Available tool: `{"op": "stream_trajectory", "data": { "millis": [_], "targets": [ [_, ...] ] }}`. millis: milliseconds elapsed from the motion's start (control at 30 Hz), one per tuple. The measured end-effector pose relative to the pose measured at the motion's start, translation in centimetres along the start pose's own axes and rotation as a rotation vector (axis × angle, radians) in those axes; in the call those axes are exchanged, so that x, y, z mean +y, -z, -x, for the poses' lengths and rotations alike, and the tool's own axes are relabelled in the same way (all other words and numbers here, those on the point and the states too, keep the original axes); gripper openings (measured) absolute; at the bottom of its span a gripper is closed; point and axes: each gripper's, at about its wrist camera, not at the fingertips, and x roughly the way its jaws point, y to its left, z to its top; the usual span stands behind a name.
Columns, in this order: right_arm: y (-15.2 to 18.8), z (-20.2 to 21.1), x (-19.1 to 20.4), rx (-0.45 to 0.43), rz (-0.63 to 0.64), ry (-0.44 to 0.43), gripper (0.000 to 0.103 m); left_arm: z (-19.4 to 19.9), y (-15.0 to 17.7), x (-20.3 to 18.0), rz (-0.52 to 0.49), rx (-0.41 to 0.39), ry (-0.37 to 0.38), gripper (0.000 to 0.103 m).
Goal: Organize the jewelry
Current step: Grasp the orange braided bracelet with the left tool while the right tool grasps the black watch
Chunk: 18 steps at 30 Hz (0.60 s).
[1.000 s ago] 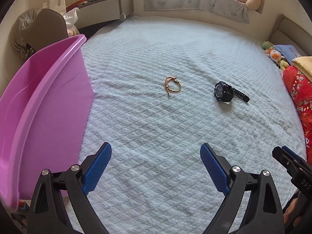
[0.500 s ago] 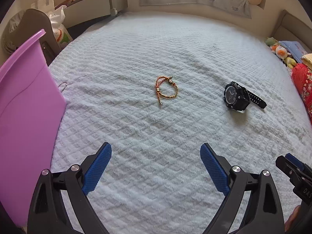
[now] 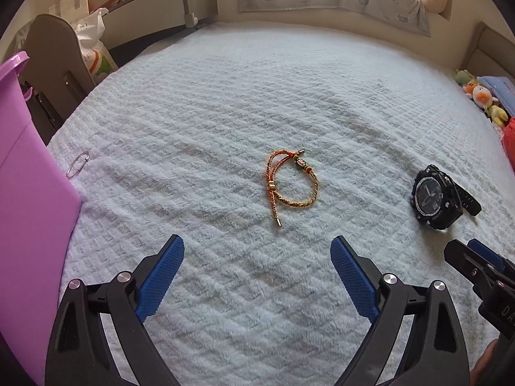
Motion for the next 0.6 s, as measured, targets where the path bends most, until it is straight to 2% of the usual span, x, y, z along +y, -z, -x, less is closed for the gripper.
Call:
{"op": "stream_trajectory", "data": {
  "millis": [600],
  "targets": [
    [-2.9,-4.3,0.1,-0.021,-0.001,0.088,0.068,-5.1,-2.9,-0.9,0.036,0.022,0.013,0.091]
  ]
}}
